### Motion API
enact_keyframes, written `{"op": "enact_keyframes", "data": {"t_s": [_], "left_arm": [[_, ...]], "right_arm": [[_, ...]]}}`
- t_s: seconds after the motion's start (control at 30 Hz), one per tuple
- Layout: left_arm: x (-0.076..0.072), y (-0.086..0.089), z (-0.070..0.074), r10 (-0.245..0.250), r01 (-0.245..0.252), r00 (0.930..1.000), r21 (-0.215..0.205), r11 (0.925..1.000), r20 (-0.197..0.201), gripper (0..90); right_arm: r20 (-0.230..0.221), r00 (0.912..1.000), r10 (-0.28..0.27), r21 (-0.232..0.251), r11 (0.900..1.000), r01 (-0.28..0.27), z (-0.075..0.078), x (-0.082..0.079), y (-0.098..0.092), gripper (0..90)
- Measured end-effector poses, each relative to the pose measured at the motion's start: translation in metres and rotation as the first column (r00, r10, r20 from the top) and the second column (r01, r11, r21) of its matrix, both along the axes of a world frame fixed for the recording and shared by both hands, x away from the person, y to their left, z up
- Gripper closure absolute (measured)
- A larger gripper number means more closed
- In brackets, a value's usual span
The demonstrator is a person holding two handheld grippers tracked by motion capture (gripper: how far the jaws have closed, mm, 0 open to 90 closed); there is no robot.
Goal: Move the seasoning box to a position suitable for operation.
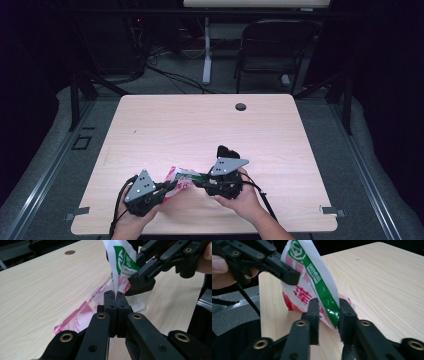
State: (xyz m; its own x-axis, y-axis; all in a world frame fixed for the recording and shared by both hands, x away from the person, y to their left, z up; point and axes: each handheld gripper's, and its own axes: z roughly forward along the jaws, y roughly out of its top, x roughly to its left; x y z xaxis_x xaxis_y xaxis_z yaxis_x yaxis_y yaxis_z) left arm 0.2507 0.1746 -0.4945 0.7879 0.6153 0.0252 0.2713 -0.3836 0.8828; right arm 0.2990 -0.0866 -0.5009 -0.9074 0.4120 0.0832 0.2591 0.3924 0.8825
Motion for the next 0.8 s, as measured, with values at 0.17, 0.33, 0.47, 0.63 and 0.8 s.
{"op": "enact_keyframes", "data": {"t_s": [0.17,0.33,0.47,0.63,0.8], "left_arm": [[0.000,-0.001,0.001,-0.007,0.007,1.0000,0.004,1.0000,0.004,90.0],[-0.001,-0.002,0.001,-0.008,0.008,0.9999,0.000,1.0000,0.008,90.0],[-0.001,0.003,0.000,0.001,-0.001,0.9999,-0.017,0.9999,-0.010,90.0],[-0.002,0.009,-0.002,0.024,-0.024,0.9997,-0.024,0.9994,-0.010,80.1],[-0.002,0.011,-0.007,0.070,-0.070,0.9975,-0.007,0.9975,-0.008,61.8]], "right_arm": [[0.003,0.9999,0.013,-0.022,1.000,-0.013,0.001,-0.003,0.000,88.9],[0.016,0.9999,-0.006,-0.008,1.000,0.006,0.003,-0.004,-0.001,90.0],[0.024,0.9997,-0.008,-0.010,1.000,0.009,0.003,-0.003,0.001,90.0],[0.028,0.9993,-0.024,-0.004,1.000,0.024,0.007,-0.002,0.006,90.0],[0.012,0.9982,-0.058,0.020,0.998,0.058,0.009,0.002,0.007,90.0]]}}
